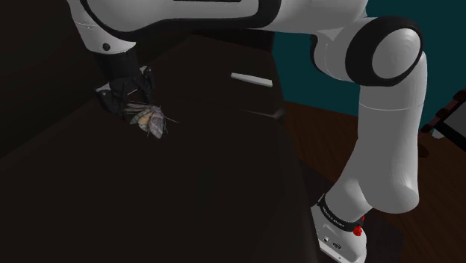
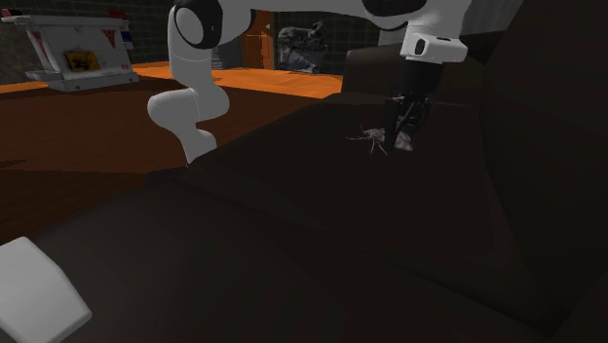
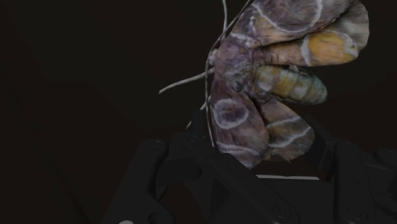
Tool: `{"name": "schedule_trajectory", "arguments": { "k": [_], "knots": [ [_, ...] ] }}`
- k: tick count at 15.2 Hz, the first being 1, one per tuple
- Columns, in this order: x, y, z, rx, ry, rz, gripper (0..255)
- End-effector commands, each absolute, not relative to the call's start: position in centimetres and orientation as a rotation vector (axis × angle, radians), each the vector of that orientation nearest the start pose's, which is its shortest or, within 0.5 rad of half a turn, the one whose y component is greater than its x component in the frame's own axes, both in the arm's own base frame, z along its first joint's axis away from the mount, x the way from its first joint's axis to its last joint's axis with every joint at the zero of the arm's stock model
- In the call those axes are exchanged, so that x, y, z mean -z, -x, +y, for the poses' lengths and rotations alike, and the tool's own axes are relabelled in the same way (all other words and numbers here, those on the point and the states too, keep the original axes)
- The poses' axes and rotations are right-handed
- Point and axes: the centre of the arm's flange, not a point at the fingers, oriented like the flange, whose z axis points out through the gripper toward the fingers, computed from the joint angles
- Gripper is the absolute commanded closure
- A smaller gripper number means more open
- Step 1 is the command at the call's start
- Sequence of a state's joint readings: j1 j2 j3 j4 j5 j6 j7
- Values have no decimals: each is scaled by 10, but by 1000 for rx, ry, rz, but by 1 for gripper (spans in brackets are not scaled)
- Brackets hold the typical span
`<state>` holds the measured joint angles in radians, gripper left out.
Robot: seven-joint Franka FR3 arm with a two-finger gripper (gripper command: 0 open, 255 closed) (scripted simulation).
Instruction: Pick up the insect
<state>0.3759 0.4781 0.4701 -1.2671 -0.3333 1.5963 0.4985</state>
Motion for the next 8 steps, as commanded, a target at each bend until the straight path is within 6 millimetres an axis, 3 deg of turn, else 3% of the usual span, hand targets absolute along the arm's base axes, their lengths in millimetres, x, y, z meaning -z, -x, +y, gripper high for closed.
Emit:
{"name": "schedule_trajectory", "arguments": {
  "k": [1,6,8],
  "knots": [
    [-508,-523,436,-8,3252,-554,255],
    [-534,-523,436,-8,3252,-554,255],
    [-535,-523,436,-8,3252,-554,255]
  ]
}}
